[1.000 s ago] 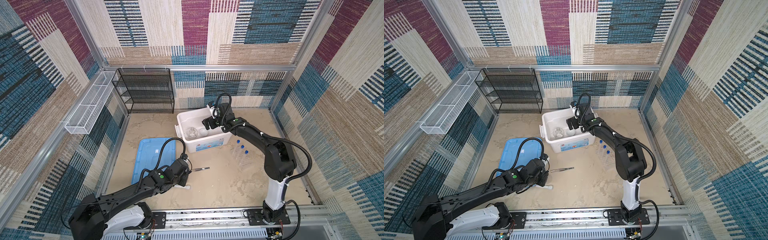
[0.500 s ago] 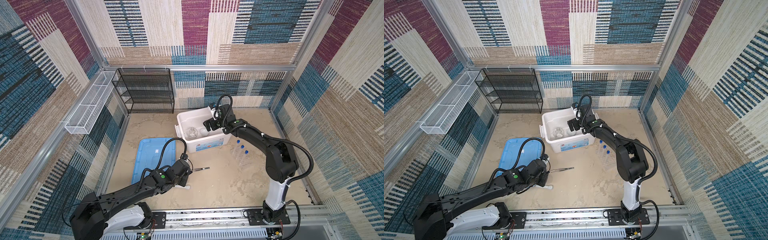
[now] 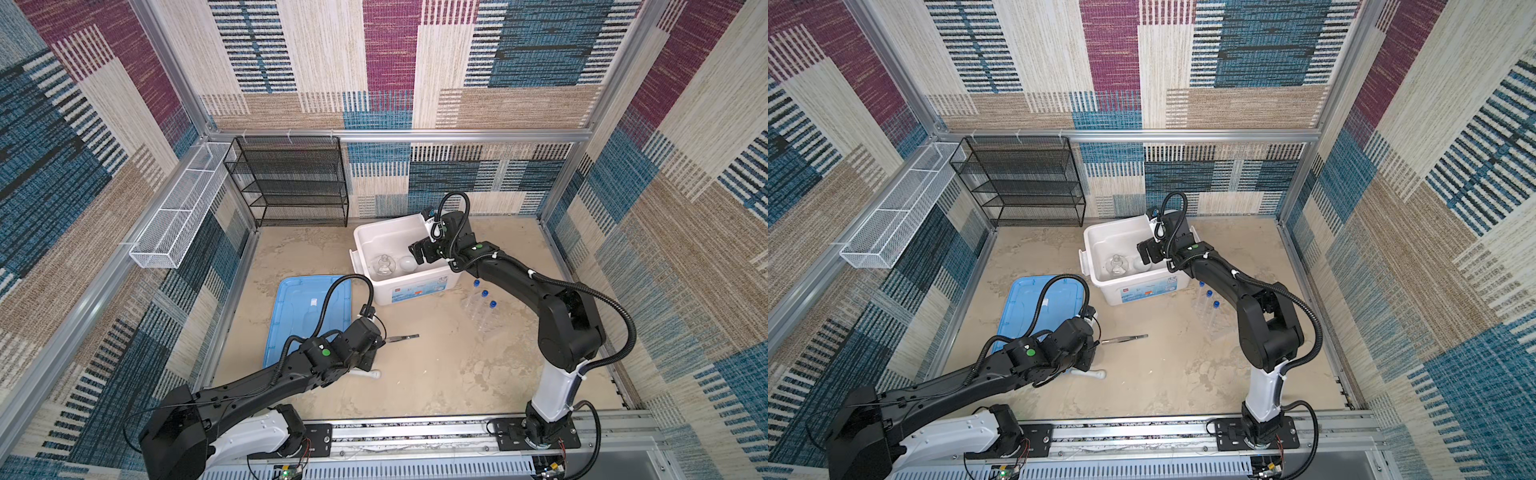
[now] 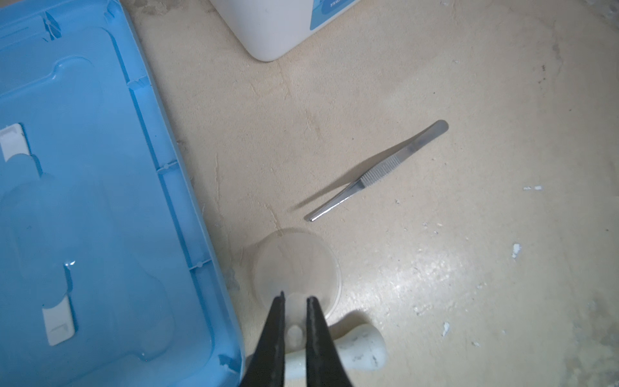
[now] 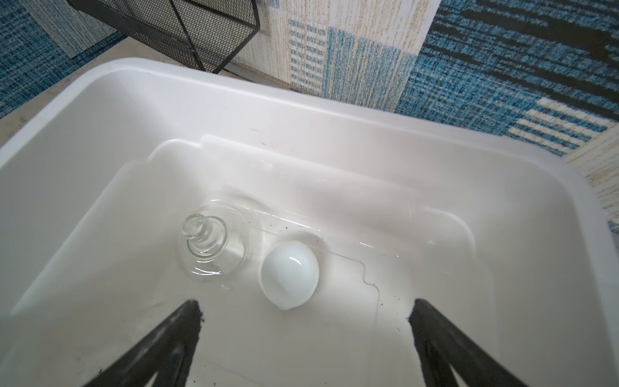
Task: Organize the chemistry lab equipment
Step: 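Lower the left gripper onto the clear plastic beaker while the right gripper hovers, then lift the plastic beaker with the left gripper toward the bin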
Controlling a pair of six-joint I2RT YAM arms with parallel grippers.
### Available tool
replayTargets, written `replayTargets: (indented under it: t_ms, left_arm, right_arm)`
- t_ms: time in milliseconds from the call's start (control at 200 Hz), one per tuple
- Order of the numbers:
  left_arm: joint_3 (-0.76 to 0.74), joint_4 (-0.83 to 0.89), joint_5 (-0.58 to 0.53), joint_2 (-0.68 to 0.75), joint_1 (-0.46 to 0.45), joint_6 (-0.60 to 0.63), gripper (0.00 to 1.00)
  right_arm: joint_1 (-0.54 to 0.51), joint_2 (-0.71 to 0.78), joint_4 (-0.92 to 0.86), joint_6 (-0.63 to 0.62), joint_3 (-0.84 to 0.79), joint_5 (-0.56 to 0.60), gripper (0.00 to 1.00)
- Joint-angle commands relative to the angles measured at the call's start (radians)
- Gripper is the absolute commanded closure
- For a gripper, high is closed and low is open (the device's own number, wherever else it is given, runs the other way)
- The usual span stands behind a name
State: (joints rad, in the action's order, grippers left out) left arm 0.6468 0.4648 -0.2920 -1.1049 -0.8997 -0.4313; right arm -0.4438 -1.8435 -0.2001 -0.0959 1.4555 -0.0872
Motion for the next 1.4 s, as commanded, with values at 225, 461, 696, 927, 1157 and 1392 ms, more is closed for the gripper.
replayTargets:
  t_ms: [225,461,696,927,1157,1392]
  left_arm:
    - [0.028,0.008,-0.048,0.017,-0.003,-0.013,0.97]
    - [0.042,0.008,-0.053,0.02,-0.009,-0.009,0.98]
    - [0.066,0.012,-0.062,0.034,-0.017,0.005,0.98]
    - [0.091,0.021,-0.072,0.055,-0.028,0.02,0.98]
    - [0.143,0.041,-0.086,0.075,-0.037,0.047,0.98]
    - [0.245,-0.005,-0.119,0.083,-0.044,0.14,0.99]
  right_arm:
    - [0.004,0.035,0.064,0.005,-0.033,-0.002,0.01]
    - [0.005,0.06,0.082,0.015,-0.061,-0.009,0.01]
    - [0.008,0.083,0.106,0.023,-0.091,-0.009,0.01]
    - [0.013,0.103,0.126,0.033,-0.115,-0.009,0.01]
    - [0.018,0.135,0.146,0.044,-0.141,-0.006,0.01]
    - [0.026,0.181,0.181,0.062,-0.192,-0.009,0.01]
